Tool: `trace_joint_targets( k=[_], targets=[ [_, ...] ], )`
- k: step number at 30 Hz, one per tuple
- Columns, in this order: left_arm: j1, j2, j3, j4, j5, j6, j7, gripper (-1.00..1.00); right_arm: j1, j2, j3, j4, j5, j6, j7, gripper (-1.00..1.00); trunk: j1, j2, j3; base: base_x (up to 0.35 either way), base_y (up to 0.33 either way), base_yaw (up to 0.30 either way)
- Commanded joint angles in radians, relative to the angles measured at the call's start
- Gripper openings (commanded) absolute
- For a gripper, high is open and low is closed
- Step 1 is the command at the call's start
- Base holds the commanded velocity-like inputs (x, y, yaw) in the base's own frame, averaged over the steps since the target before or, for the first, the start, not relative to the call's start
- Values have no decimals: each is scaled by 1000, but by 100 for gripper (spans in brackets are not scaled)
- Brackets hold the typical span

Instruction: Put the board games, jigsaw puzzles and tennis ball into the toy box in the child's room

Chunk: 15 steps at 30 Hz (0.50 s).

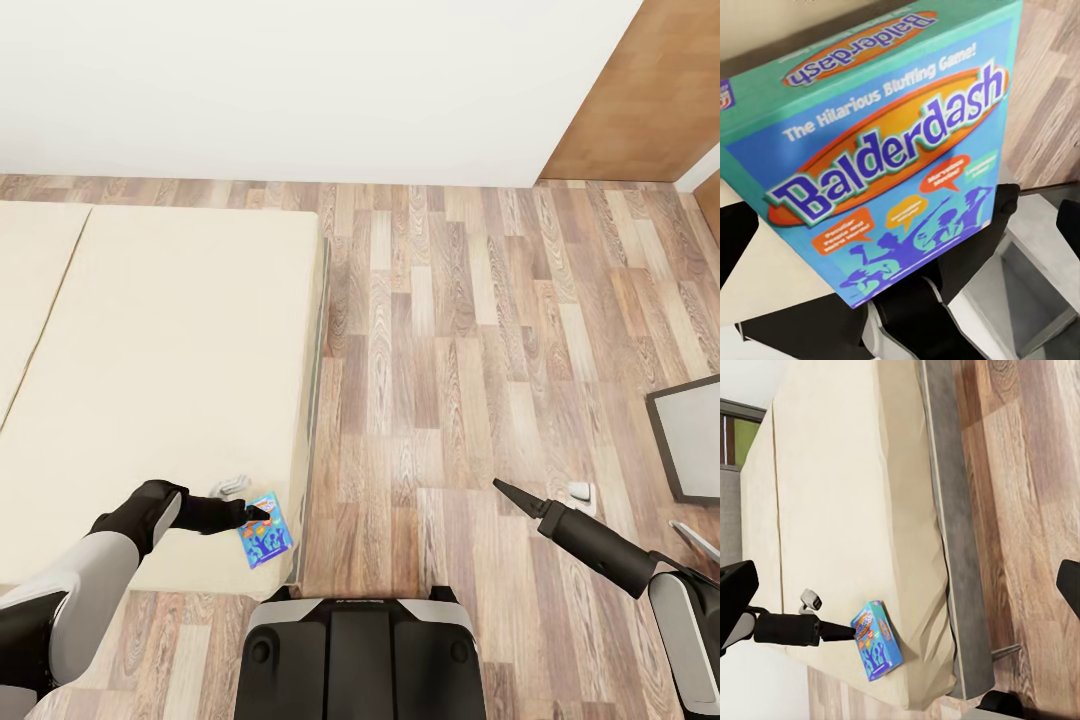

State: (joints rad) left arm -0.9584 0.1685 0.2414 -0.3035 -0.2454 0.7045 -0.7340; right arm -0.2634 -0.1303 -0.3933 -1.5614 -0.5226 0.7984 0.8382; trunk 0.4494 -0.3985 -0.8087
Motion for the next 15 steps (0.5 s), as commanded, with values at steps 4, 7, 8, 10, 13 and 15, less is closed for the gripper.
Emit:
trace_joint_targets(
  k=[4,7,8,10,13,15],
  targets=[
    [0,0,9,-1,-10,6,-10,100,0,-1,-1,0,-2,5,2,100,1,-2,-1,0,0,0],
    [0,1,9,-1,-9,6,-19,100,0,-1,-1,0,-2,5,2,100,1,-2,-1,0,0,0],
    [0,1,9,-1,-9,6,-20,100,0,-1,-1,0,-2,5,2,100,1,-2,-1,0,0,0],
    [0,2,9,-2,-9,5,-22,100,0,-1,-1,0,-2,5,2,100,1,-2,-1,0,0,0],
    [0,2,9,-2,-9,5,-24,100,0,-2,-1,0,-2,5,2,100,1,-2,-1,0,0,0],
    [0,2,9,-2,-9,4,-29,100,0,-2,-1,0,-2,5,2,100,1,-2,-1,0,0,0]
  ],
)
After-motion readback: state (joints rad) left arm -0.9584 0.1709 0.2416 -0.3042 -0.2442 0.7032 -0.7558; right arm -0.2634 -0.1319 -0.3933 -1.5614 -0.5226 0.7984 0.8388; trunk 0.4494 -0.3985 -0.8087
